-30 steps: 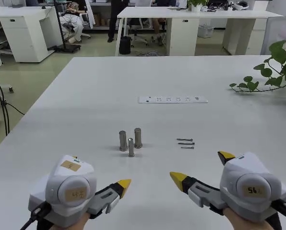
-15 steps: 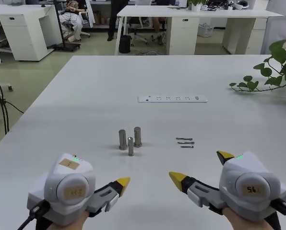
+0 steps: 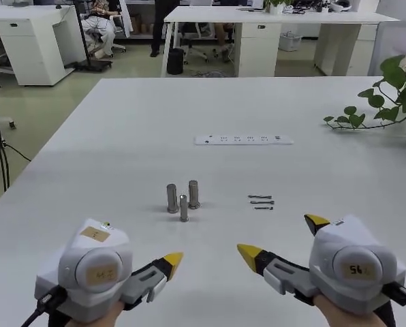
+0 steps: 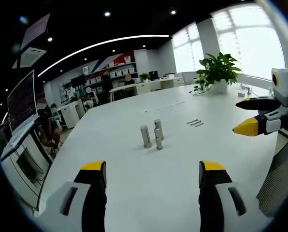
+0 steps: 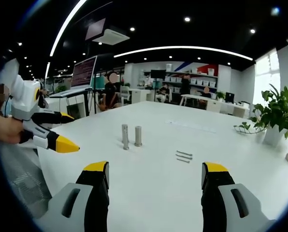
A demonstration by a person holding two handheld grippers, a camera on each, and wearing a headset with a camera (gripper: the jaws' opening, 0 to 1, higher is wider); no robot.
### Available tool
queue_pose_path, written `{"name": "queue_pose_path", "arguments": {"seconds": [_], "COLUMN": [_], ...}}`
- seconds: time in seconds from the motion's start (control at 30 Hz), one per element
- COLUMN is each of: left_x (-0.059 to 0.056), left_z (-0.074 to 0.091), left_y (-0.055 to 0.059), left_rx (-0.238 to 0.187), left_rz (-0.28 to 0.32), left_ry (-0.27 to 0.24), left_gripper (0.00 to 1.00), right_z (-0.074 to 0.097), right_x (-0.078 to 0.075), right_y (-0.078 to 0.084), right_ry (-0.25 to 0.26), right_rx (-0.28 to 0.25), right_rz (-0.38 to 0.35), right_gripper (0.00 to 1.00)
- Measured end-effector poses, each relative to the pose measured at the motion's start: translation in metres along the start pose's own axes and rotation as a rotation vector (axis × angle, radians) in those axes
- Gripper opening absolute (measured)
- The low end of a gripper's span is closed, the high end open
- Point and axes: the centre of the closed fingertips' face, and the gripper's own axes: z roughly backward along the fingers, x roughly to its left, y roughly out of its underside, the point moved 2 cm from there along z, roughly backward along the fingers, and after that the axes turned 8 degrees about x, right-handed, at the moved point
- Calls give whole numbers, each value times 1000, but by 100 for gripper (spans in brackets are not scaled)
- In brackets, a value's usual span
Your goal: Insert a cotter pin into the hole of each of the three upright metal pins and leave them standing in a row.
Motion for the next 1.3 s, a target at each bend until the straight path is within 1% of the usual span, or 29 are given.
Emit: {"name": "queue_pose_path", "arguments": {"seconds": [0.1,0.23,0.63,0.77,0.8,0.9,1.03,1.07,1.1,1.23,1.3], "left_x": [0,-1,1,1,0,-1,-2,-2,-2,-4,-4], "left_z": [0,0,1,1,1,1,0,-1,-2,-3,-7], "left_y": [-1,-2,-4,-3,-4,-4,-7,-7,-6,-11,-13], "left_rx": [-4,-7,-7,-4,-9,-3,-8,-7,4,-6,2], "left_rz": [2,4,2,-10,-16,-37,-27,-28,-38,-43,-42], "left_ry": [3,8,5,8,12,13,27,28,28,43,57], "left_gripper": [76,76,74,70,70,67,66,64,62,61,57], "right_z": [0,-2,0,2,3,4,5,6,6,6,6], "right_x": [1,4,4,5,5,5,7,8,8,8,8], "right_y": [0,3,-1,-2,-2,-1,-2,-2,-3,-4,-4], "right_ry": [-3,-23,-24,-27,-26,-33,-43,-44,-43,-45,-52], "right_rx": [1,22,8,8,6,14,18,18,19,24,39], "right_rz": [2,-1,-8,-11,-12,-19,-12,-12,-10,-17,4], "right_gripper": [76,74,72,70,70,70,69,68,68,68,67]}}
